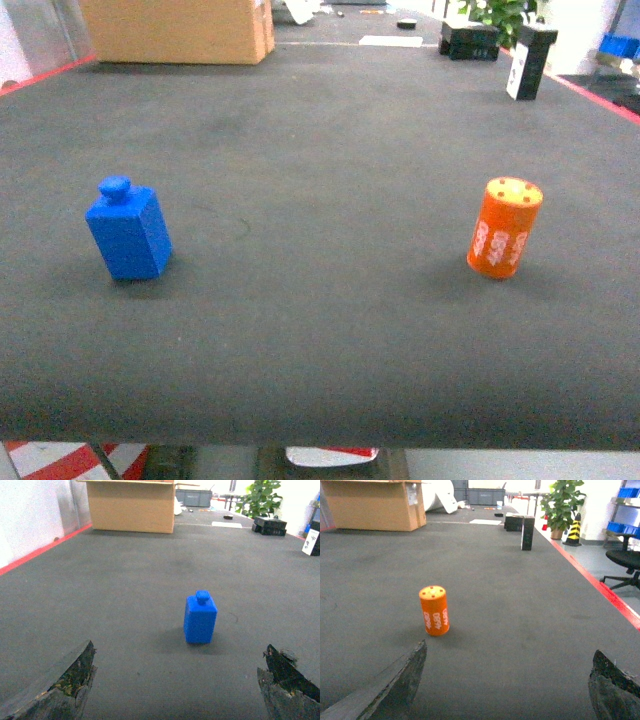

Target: Sort blue parts and orange caps into right shelf containers

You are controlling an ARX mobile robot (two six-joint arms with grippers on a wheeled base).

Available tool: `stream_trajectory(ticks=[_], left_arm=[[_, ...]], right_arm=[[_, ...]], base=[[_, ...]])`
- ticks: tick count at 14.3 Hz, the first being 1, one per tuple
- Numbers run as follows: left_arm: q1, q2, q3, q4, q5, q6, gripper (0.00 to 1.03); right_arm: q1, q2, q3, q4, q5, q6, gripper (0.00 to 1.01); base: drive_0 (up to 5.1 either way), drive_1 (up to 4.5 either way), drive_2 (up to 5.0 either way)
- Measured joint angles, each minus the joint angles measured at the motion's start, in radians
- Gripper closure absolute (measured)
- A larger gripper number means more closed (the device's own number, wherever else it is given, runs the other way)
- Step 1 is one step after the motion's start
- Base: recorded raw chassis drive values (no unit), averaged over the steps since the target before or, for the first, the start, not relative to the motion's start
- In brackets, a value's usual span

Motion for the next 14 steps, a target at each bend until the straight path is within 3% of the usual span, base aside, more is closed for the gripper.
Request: stream_trajectory(ticks=[14], left_arm=[[0.000, 0.000, 0.000, 0.001, 0.000, 0.000, 0.05]], right_arm=[[0.000, 0.000, 0.000, -0.001, 0.000, 0.000, 0.03]], base=[[0.0, 0.00, 0.0]])
